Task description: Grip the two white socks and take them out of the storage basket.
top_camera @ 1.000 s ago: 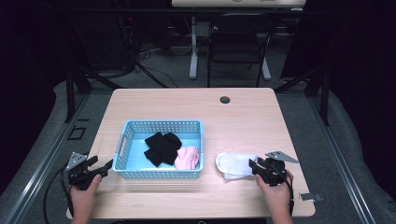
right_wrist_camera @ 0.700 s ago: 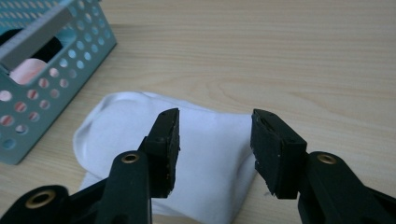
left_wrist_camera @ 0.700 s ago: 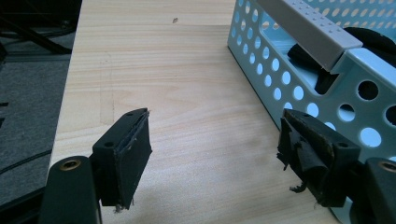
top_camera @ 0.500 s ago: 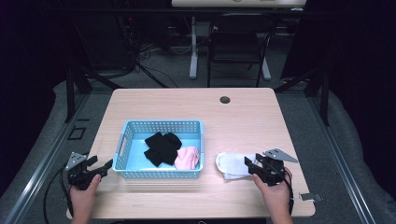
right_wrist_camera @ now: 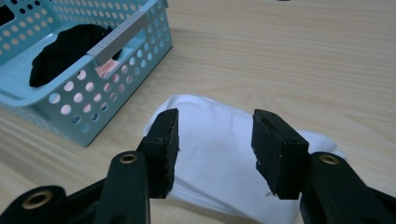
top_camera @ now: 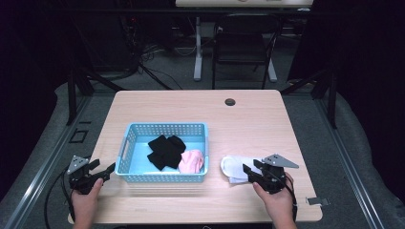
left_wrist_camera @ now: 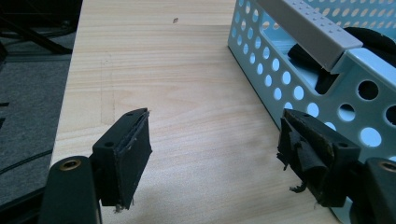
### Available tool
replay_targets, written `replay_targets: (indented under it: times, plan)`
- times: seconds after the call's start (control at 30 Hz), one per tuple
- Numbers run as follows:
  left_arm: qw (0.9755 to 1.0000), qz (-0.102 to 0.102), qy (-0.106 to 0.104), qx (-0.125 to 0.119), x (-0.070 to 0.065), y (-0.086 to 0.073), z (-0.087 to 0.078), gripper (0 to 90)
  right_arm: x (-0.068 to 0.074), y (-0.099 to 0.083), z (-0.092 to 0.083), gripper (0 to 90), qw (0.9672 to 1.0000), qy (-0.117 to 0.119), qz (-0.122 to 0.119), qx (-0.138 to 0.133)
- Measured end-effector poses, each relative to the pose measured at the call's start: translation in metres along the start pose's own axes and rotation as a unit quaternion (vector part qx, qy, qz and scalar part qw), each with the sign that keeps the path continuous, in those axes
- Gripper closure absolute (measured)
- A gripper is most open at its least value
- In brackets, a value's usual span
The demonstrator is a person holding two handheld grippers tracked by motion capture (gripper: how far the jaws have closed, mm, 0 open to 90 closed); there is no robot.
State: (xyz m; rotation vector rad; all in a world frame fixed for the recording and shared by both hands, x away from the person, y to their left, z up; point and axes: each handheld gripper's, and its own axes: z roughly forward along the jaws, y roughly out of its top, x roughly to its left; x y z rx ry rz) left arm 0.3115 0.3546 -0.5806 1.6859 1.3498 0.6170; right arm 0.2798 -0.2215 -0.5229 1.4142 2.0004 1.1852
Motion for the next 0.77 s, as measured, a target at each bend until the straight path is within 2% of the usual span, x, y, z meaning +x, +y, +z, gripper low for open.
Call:
replay_targets:
  times: [0.17,0.27,0.33,0.43,0.47,0.6,0.77]
  plan:
    - [1.0000,0.000,0.000,0.000,0.000,0.000,0.000,25.3,0.009,-0.006,0.000,49.8,0.9999,0.012,-0.013,0.001]
    - [1.0000,0.000,0.000,0.001,0.000,0.000,0.000,25.3,0.015,-0.013,0.001,48.1,0.9993,0.018,-0.033,0.002]
    - [1.0000,0.001,0.000,0.001,-0.001,0.000,0.001,25.3,0.019,-0.017,0.003,47.0,0.9992,0.017,-0.035,-0.005]
    - [1.0000,0.001,0.000,0.000,-0.001,0.000,0.002,25.3,0.022,-0.022,0.008,45.9,0.9997,0.014,-0.021,-0.002]
    - [1.0000,0.002,0.000,0.000,-0.001,0.000,0.002,25.3,0.024,-0.023,0.010,45.9,0.9996,0.013,-0.023,0.001]
    - [1.0000,0.001,0.000,0.000,-0.001,0.000,0.002,25.3,0.028,-0.025,0.015,46.0,0.9985,-0.002,-0.054,0.001]
    - [1.0000,0.001,-0.001,0.001,-0.001,0.000,0.002,25.3,0.018,-0.028,0.016,46.0,0.9996,-0.011,-0.025,-0.004]
